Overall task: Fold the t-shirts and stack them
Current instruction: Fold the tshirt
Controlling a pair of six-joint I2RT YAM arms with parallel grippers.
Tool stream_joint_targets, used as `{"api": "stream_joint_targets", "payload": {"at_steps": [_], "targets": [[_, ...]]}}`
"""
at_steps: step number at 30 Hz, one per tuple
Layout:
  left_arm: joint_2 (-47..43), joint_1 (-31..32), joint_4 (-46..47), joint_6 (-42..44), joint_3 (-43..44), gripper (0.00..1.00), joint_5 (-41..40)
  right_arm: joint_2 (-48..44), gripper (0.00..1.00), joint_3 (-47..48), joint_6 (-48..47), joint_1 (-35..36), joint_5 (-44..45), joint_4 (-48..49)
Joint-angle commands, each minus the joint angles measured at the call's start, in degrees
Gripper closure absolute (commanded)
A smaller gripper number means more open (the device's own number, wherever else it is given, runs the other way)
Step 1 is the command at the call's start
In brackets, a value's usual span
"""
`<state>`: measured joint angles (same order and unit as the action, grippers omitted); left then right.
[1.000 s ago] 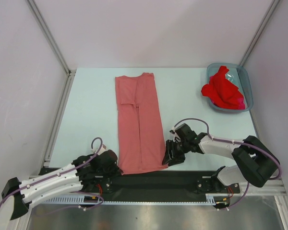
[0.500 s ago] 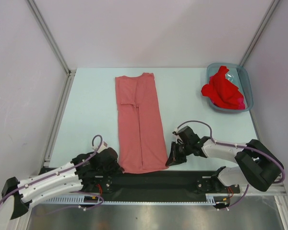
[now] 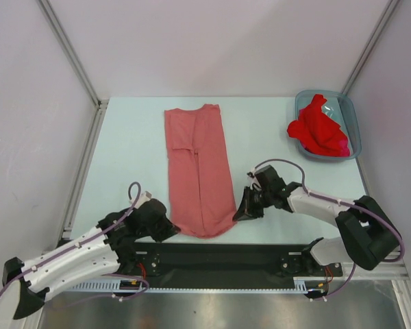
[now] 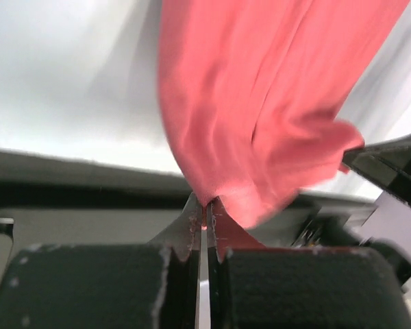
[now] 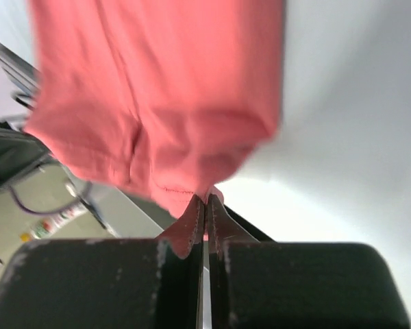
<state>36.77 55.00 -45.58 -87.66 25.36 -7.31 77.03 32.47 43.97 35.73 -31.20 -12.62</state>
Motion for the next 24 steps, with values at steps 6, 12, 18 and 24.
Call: {"api": "stream_joint_targets", "payload": {"at_steps": [6,12,18,24], "targets": [[7.42,-20.79,6.38,20.38,8.29,0.98,4.84,11.53,1.0,17.86,-7.14,-7.51,-3.77,-5.48],[25.17,-29.59,9.37,32.0,18.48,1.0,6.78,21.83,1.0,29.13,-10.74,-11.02,-5.53,-8.12],[36.41,-37.15,12.88,38.6,25.78,1.0,10.03,33.78,1.0,42.84,-11.36,-13.49,-7.91,-11.8],[46.71,-41.2,14.65,43.88,34.65,1.0,13.72,42.05,1.0,55.14,-12.06,-15.33,-9.14,-16.02]]}}
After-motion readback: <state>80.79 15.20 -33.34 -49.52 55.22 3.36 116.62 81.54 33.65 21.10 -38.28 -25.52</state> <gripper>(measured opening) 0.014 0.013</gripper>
